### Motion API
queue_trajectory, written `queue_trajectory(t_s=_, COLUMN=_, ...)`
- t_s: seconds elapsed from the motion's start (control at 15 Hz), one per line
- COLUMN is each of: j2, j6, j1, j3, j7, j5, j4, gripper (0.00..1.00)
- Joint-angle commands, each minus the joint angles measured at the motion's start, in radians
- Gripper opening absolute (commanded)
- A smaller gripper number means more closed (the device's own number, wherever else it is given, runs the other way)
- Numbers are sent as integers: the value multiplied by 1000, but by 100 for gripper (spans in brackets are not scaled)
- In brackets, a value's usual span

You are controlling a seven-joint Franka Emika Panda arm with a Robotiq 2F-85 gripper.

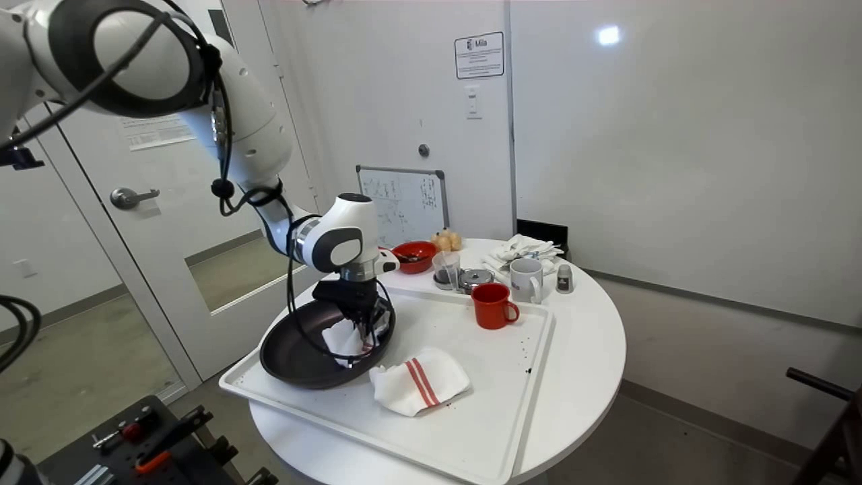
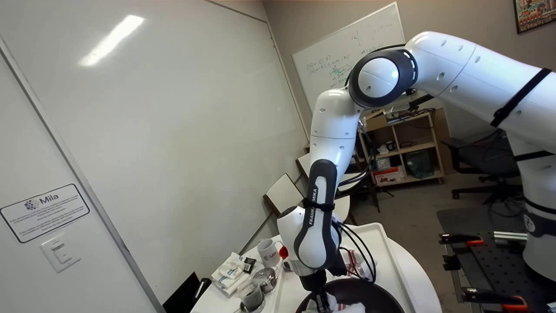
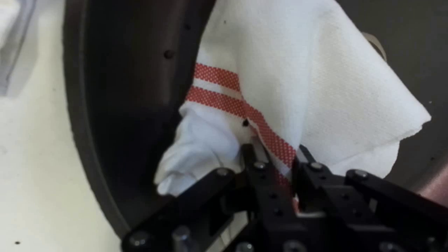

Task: Use one white and red towel to wipe the black pan.

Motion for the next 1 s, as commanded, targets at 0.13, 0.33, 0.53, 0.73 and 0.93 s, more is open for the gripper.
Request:
queue_trajectory(t_s=0.13, j2=3, j6=-3, j1=-7, j3=7, j7=9, j5=-12, j4=5, gripper=16)
queue_trajectory(t_s=0.33, j2=3, j6=-3, j1=-7, j3=7, j7=9, j5=-12, j4=5, gripper=16)
queue_trajectory(t_s=0.53, j2=3, j6=-3, j1=-7, j3=7, j7=9, j5=-12, j4=5, gripper=16)
queue_trajectory(t_s=0.73, j2=7, j6=-5, j1=1, j3=8, j7=12, j5=-14, j4=9, gripper=4)
queue_trajectory(t_s=0.93, j2=18, j6=-10, j1=41, j3=10, j7=26, j5=-31, j4=19, gripper=4)
